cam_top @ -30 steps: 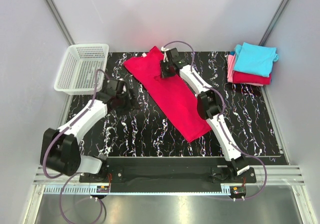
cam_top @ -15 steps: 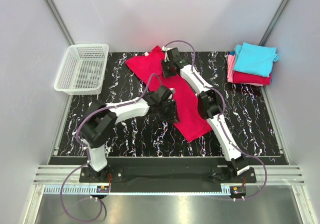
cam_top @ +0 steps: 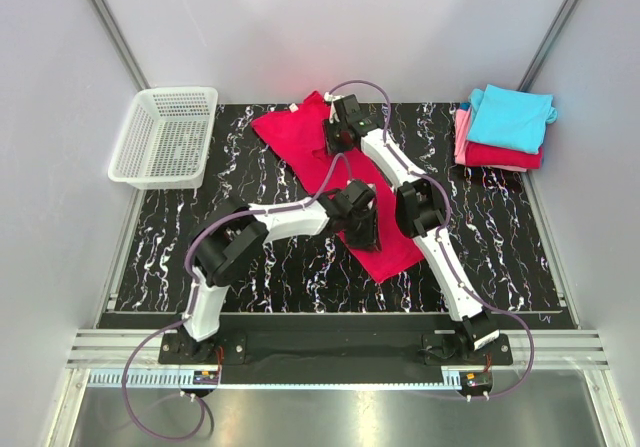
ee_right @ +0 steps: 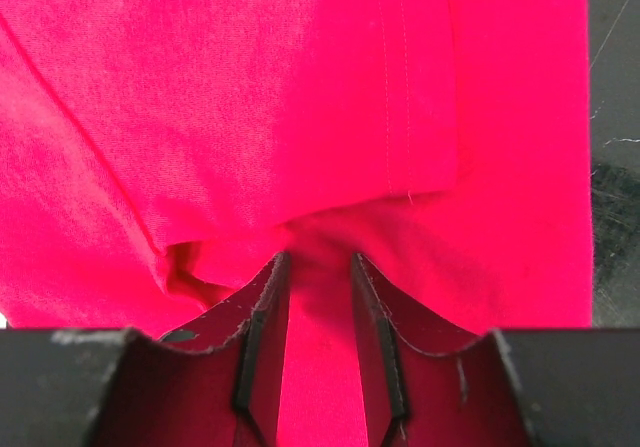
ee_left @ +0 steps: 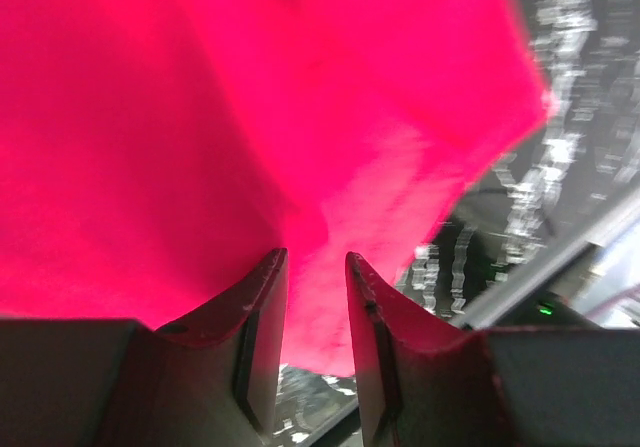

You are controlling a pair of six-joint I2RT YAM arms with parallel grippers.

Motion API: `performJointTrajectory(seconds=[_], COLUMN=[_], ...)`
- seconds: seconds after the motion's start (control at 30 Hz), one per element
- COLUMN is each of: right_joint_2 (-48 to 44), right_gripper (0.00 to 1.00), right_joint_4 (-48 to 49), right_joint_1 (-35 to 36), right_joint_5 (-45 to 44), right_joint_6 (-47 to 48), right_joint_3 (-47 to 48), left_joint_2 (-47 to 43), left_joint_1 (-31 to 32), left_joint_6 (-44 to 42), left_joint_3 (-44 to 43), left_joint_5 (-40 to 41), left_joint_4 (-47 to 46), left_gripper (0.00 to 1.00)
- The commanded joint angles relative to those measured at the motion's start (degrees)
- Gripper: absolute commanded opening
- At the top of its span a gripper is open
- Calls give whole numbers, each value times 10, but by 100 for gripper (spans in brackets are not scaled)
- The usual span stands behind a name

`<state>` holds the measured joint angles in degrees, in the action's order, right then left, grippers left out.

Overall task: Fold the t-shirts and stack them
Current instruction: Fold the tshirt

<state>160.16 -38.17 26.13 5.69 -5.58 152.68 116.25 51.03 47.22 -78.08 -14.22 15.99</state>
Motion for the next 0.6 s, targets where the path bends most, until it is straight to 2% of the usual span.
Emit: performJointTrajectory(seconds=[0.0,0.27,0.57], right_joint_2=[11,19,21], right_gripper=[38,38,38], right_joint_4=[-66,-66,-67], right_joint_1=[-18,-50,-62], right_joint_5=[-20,-15,-46], right_joint_6=[8,-35,-81], right_joint_3=[-6,7,6], left_joint_2=[-13,-80,-164], left_joint_1=[3,18,20], left_joint_6=[-5,-32,-47], left_joint_3=[6,138,235], left_joint_5=[50,64,59], left_joint_4=[54,99,136], left_gripper=[35,37,37])
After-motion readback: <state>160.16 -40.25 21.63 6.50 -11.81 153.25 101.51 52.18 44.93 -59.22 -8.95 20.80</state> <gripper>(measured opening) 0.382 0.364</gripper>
